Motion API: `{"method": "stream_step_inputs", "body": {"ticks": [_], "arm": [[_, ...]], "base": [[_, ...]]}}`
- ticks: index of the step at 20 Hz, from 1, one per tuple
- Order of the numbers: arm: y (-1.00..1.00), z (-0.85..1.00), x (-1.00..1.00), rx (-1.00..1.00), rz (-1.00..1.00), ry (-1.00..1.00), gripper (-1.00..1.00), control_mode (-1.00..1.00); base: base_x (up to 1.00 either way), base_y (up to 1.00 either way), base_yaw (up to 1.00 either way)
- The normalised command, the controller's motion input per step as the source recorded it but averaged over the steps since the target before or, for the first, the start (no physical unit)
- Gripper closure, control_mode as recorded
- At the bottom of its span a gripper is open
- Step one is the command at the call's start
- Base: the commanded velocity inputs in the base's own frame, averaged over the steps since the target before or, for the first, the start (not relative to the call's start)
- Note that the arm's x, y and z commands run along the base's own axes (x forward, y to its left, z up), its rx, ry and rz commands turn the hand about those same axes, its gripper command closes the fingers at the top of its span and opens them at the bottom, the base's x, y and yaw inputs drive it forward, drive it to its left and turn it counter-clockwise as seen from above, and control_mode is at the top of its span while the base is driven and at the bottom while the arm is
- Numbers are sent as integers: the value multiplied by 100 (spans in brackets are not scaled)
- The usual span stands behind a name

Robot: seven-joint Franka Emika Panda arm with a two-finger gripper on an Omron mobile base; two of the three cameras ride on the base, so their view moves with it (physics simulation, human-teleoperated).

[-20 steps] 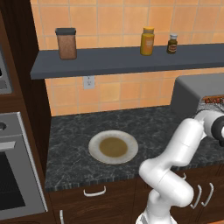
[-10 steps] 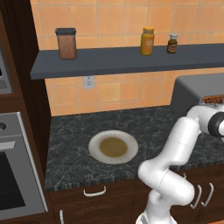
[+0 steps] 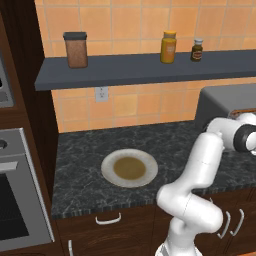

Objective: Pick up the kebab skewer and baguette bread, and place them inside the toaster oven. Close the toaster oven door and start by setting the timer.

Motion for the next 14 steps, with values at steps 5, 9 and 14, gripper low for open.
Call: {"method": "stream_step_inputs", "body": {"ticks": [5,9,14], "arm": [[0,1,36,0,0,0,-100,-100],[0,5,-5,0,0,0,-100,-100],[0,40,-93,0,0,0,-100,-100]], "base": [[0,0,0],[0,0,0],[0,0,0]]}}
